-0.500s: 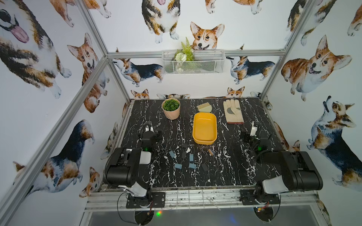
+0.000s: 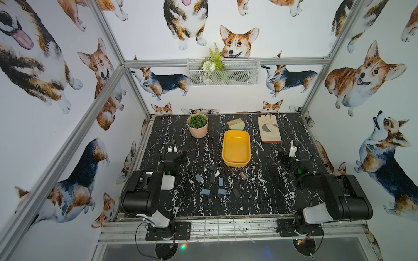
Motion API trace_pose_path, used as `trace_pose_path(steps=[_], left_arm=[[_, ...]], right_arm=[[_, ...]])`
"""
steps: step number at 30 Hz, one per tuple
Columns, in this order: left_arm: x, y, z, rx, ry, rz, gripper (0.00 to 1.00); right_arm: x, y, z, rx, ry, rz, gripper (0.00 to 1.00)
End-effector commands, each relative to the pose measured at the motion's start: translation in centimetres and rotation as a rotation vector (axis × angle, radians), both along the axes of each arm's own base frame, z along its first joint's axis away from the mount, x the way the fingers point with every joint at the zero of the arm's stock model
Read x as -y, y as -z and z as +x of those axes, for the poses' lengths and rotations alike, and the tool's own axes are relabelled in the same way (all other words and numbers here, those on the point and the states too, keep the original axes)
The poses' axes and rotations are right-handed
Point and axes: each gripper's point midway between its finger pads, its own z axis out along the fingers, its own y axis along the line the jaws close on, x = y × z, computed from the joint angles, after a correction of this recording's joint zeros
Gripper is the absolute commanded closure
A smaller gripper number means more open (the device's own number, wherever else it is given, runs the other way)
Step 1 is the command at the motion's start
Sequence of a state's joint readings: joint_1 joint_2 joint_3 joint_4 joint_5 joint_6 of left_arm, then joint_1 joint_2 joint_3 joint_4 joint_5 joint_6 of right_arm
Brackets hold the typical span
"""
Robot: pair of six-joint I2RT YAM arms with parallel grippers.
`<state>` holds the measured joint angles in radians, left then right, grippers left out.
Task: Put the eraser in the storage box
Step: Pick up the eraser from the center of the board.
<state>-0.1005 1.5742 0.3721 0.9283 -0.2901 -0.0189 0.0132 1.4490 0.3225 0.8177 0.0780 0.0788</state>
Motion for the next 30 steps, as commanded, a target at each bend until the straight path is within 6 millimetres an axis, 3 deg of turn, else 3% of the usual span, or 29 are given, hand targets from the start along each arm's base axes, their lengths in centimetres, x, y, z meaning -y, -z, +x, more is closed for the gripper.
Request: trace_pose_path(steps=[1, 30], left_arm=[[-0.01, -0.61, 0.17, 0.024, 0.002, 0.004, 0.0], [-0.11, -0.71, 0.06, 0.032, -0.001, 0.005, 0.0]], right_arm=[[-0.11, -0.39, 0.28, 0.013, -0.006, -0.007, 0.01], [-0.17, -0.45, 0.17, 0.019, -0.01, -0.007, 0.01]])
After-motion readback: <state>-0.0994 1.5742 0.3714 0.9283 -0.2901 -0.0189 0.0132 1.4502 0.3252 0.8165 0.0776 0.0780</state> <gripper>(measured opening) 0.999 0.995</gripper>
